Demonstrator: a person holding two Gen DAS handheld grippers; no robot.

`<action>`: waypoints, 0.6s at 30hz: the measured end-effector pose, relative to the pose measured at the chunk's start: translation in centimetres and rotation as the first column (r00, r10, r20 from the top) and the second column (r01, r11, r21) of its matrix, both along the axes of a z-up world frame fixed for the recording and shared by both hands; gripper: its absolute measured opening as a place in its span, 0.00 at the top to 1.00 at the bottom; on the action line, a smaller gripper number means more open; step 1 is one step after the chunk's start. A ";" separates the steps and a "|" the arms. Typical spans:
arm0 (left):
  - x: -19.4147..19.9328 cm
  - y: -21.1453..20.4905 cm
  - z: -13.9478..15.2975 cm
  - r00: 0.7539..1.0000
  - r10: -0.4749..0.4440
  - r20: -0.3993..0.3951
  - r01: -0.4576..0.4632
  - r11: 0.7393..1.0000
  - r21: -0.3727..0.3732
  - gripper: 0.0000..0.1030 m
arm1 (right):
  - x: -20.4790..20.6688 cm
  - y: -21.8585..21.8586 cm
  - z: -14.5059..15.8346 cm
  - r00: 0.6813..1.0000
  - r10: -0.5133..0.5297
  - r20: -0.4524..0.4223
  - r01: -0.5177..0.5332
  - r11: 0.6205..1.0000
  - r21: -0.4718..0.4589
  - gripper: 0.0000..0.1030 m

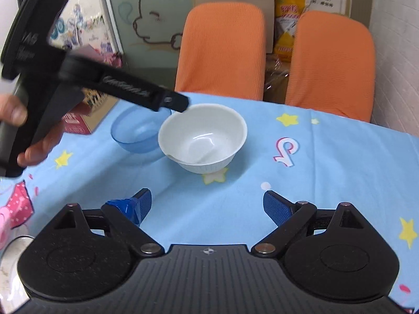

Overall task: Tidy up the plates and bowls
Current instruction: 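Move the left gripper to the white ceramic bowl rim and close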

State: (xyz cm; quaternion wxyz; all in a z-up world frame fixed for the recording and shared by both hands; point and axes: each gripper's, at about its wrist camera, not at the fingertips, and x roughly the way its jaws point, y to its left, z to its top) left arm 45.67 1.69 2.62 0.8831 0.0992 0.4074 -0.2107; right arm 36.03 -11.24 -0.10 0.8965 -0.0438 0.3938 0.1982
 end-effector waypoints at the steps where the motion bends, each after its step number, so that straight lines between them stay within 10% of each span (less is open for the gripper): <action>1: 0.9 -0.5 -0.7 1.000 -0.014 -0.011 0.014 0.999 0.028 0.29 | 0.7 0.3 -0.5 1.000 0.011 -0.013 -0.012 1.000 -0.007 0.23; 12: 4.8 -2.6 -5.3 0.989 -0.105 -0.108 0.114 0.990 0.077 0.31 | 7.0 2.8 -4.6 0.995 0.042 -0.091 -0.048 0.997 -0.068 0.23; 18: 4.1 -2.7 -5.5 0.984 -0.148 -0.096 0.153 0.987 0.046 0.41 | 7.3 3.0 -4.8 0.998 0.062 0.014 -0.062 0.998 -0.030 0.26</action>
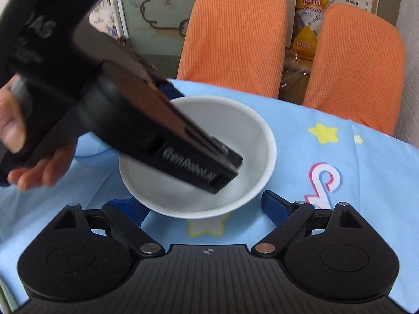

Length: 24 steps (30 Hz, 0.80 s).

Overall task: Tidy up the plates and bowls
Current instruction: 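Move the left gripper to the white ceramic bowl rim and close, then lower the white bowl into the steel bowl and open the left gripper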

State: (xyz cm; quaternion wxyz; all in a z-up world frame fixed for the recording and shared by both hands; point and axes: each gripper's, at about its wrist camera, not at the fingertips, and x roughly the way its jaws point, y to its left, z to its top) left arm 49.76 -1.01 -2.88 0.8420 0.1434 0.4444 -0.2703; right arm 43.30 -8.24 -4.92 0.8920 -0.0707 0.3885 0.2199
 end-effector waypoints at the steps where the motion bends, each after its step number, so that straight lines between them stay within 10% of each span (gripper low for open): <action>1: -0.1 -0.1 0.0 1.000 0.002 0.007 -0.002 1.000 0.003 0.41 | 0.0 0.0 0.1 1.000 -0.008 0.019 0.008 1.000 0.003 0.27; 15: -3.7 -2.2 2.7 0.999 0.001 0.043 0.001 0.999 -0.049 0.42 | -2.9 -1.7 2.6 0.993 -0.031 0.114 0.033 0.999 -0.018 0.27; 24: -15.3 -5.1 7.6 0.996 -0.006 0.095 0.020 0.990 -0.142 0.41 | -13.5 -4.1 7.2 0.980 -0.042 0.196 0.053 0.997 -0.052 0.26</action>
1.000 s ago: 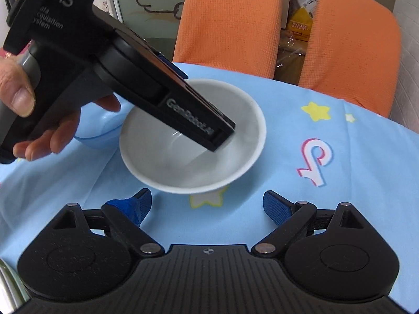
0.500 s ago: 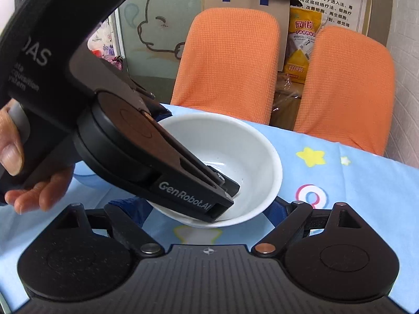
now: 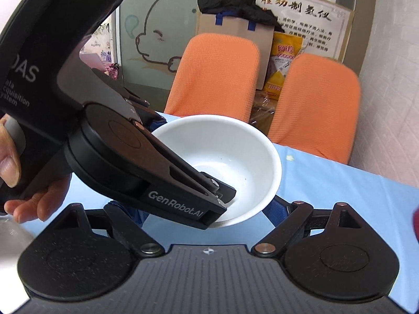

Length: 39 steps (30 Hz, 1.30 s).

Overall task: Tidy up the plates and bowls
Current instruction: 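Lower the white bowl into the steel bowl and open the left gripper, then move the left gripper to the translucent blue bowl rim and close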

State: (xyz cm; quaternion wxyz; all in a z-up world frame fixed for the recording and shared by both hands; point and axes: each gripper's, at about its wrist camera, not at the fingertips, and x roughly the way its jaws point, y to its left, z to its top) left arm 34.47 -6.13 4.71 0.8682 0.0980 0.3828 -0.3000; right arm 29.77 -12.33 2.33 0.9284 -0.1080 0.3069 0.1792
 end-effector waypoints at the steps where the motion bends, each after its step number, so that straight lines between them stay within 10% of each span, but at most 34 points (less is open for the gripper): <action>1: -1.6 -0.3 0.1 1.000 -0.003 -0.002 0.003 1.000 -0.006 0.41 | -1.6 -0.4 0.3 1.000 -0.004 0.006 0.004 1.000 0.002 0.26; 16: -17.6 -2.5 -4.0 0.999 -0.023 -0.042 0.022 0.999 -0.026 0.40 | -18.1 -2.9 -2.2 0.997 -0.073 -0.007 0.073 0.997 0.022 0.24; 30: -16.3 -1.2 -5.5 0.994 0.017 -0.104 -0.020 0.999 -0.026 0.29 | -20.7 -4.5 -4.7 0.995 -0.088 -0.040 0.088 0.996 -0.001 0.25; 39: -18.2 0.5 -3.6 0.998 0.063 -0.007 -0.063 0.998 -0.030 0.28 | -23.2 -6.1 -4.7 0.988 -0.151 -0.032 0.153 0.984 0.087 0.25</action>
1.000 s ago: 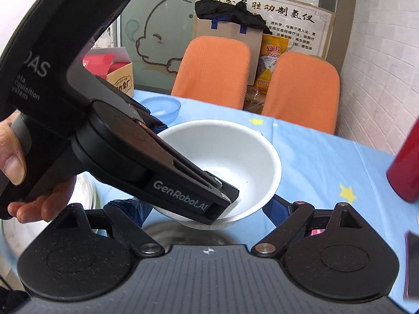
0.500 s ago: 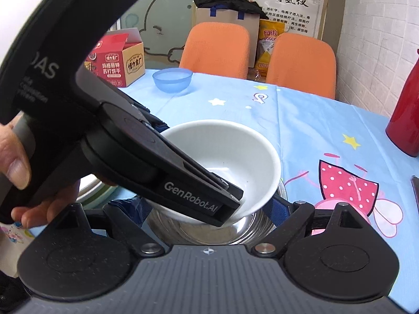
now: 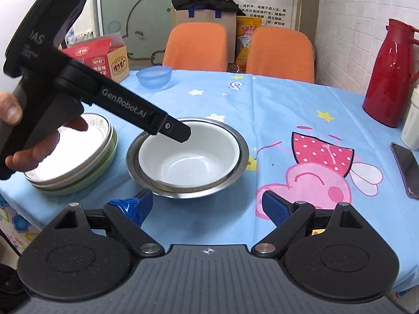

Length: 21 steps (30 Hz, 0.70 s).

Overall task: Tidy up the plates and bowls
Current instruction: 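Move the left gripper to the translucent blue bowl rim and close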

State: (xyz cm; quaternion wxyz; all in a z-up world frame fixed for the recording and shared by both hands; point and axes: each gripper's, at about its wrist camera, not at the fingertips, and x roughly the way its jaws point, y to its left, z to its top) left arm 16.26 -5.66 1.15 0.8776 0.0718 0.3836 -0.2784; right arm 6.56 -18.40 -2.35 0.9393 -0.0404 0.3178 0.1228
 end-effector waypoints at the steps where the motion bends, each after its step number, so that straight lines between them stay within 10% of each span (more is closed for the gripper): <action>1: -0.1 0.2 0.1 1.000 0.005 0.000 -0.005 1.000 -0.001 0.28 | 0.2 0.1 0.1 1.000 0.000 -0.001 0.000 1.000 0.001 0.25; 21: 2.0 8.6 0.7 0.989 0.146 0.010 -0.146 0.989 0.001 0.24 | 5.4 3.1 3.5 0.997 0.070 0.026 -0.070 0.997 0.020 0.24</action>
